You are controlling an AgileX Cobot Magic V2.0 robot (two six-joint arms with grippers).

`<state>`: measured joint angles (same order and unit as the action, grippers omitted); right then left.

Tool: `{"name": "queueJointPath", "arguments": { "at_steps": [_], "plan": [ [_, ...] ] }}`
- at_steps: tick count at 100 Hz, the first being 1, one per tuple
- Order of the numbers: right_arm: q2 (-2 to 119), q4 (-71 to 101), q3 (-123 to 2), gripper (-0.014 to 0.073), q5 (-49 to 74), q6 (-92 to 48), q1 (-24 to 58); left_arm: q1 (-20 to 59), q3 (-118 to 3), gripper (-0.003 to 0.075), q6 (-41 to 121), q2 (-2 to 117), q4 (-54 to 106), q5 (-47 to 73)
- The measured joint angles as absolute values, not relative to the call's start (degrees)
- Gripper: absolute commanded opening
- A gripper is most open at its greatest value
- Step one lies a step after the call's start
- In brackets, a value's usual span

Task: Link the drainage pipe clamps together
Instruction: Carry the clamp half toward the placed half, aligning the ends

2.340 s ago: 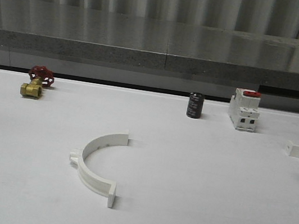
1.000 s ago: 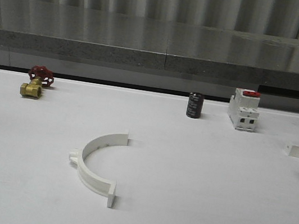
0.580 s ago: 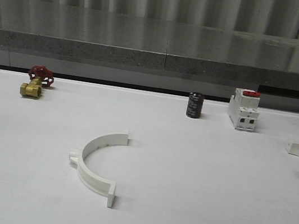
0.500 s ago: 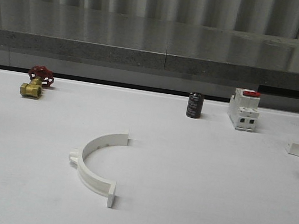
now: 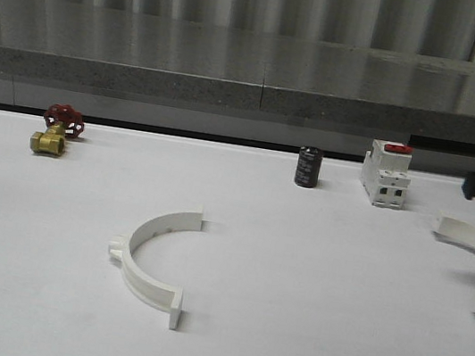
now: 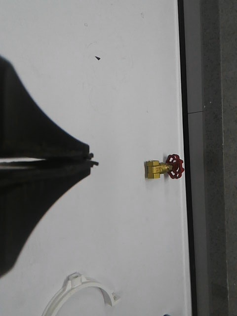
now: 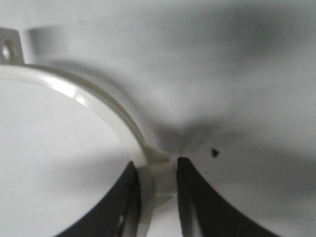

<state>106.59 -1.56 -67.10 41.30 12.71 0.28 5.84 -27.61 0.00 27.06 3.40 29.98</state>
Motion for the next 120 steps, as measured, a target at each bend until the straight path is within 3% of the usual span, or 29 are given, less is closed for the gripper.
{"name": "queueJointPath", "arguments": {
  "at_steps": [61, 120],
  "plan": [
    [104.68, -13.64, -73.84, 0.0046, 47.32, 40.36, 27.51, 5.84, -27.61, -0.002, 0.0, 27.06, 3.4, 29.98],
    [108.6, -13.77, -73.96, 0.0046, 46.84, 49.23, 35.25, 5.84, -27.61, -0.002, 0.0, 27.06, 3.4, 29.98]
  ]
}}
